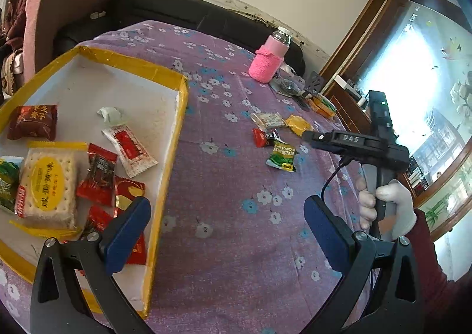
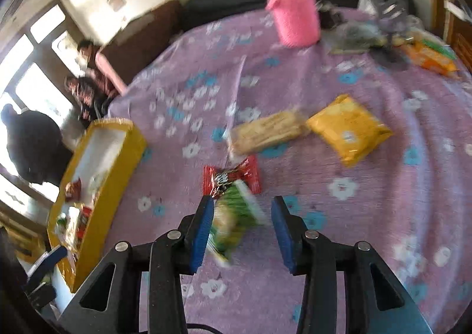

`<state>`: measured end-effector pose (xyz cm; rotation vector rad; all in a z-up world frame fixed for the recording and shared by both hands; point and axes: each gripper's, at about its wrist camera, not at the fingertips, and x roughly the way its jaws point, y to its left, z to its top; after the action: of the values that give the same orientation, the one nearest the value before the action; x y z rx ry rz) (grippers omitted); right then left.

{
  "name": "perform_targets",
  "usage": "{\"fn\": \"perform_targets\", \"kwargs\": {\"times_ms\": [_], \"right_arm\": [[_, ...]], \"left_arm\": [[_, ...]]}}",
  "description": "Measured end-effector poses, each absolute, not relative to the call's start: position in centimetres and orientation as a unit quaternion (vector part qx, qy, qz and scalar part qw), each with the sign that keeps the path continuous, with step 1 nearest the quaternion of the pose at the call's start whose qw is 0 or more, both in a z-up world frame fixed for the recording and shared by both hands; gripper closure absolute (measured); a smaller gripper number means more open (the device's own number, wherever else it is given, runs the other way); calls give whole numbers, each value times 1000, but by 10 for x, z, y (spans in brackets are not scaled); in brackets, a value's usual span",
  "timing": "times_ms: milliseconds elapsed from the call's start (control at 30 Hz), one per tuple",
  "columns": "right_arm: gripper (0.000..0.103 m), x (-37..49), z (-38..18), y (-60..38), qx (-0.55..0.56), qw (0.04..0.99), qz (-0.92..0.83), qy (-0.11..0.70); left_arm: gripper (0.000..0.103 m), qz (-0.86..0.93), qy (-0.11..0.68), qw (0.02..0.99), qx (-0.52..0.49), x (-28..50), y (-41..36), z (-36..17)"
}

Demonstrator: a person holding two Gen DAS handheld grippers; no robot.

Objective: Organize snacks
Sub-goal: 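Grasp the yellow cheese crackers pack with the right tool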

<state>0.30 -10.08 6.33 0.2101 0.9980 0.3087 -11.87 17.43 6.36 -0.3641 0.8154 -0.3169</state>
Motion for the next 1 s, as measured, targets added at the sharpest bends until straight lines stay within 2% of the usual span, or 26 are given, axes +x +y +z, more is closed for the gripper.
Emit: {"fn": "perform_targets", "kwargs": {"times_ms": [100, 433, 567, 600, 733, 1000], "right_arm": [[52, 2, 61, -110, 110, 863, 135, 474], [52, 13, 37, -99, 155, 851, 140, 482], [52, 14, 50, -124, 174, 871, 111, 445], [50, 15, 54, -133, 175, 878, 96, 435], [30, 40, 60, -165, 169, 888, 41, 425], [29, 105, 36, -167, 99, 873, 34, 477]], "left_arm": [[0, -158, 398, 887, -170, -119, 167, 62], [0, -154, 406, 887, -160, -118, 161, 62], [0, -153, 410, 885, -161, -116, 161, 59], [0, -155, 411, 883, -161, -115, 160, 58], [0, -164, 423, 877, -160, -111, 153, 52], [0, -165, 431, 875, -144, -109, 140, 50]]}}
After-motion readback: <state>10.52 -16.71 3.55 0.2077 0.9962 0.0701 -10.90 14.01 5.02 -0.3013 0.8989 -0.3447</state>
